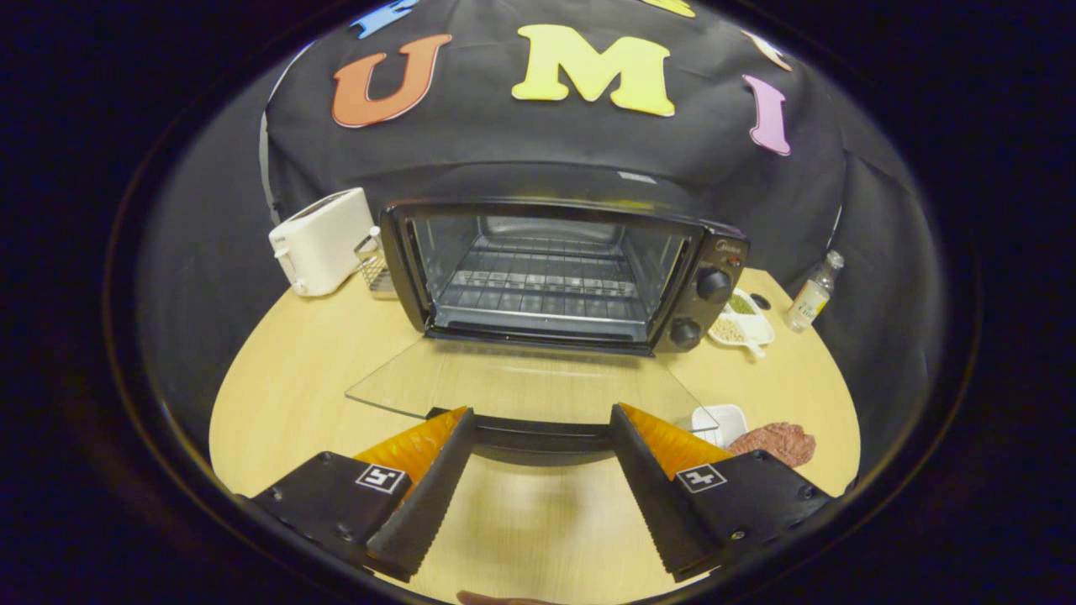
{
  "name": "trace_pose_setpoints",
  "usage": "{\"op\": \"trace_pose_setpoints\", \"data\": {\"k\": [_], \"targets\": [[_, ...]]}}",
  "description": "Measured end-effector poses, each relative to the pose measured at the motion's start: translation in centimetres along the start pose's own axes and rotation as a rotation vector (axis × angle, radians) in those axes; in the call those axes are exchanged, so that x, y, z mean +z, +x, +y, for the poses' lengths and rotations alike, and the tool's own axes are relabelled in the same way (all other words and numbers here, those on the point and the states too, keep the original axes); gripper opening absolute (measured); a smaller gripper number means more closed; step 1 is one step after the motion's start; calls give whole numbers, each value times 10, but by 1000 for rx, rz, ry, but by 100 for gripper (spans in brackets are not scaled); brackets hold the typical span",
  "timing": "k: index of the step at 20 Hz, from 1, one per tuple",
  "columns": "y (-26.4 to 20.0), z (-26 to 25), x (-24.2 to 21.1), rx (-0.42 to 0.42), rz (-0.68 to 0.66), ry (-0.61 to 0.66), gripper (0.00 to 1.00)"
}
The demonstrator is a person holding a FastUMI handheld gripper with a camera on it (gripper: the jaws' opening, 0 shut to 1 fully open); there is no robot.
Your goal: Open the toaster oven, put the food inside, and close the toaster oven door.
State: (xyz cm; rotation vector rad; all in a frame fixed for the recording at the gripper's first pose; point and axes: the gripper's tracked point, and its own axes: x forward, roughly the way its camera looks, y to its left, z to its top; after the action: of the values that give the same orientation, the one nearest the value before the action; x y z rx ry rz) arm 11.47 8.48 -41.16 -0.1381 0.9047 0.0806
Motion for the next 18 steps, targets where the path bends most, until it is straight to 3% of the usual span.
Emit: {"op": "trace_pose_setpoints", "data": {"k": [11, 18], "targets": [[40, 3, -47, 81, 97, 90, 100], [19, 4, -44, 140, 90, 65, 97]]}}
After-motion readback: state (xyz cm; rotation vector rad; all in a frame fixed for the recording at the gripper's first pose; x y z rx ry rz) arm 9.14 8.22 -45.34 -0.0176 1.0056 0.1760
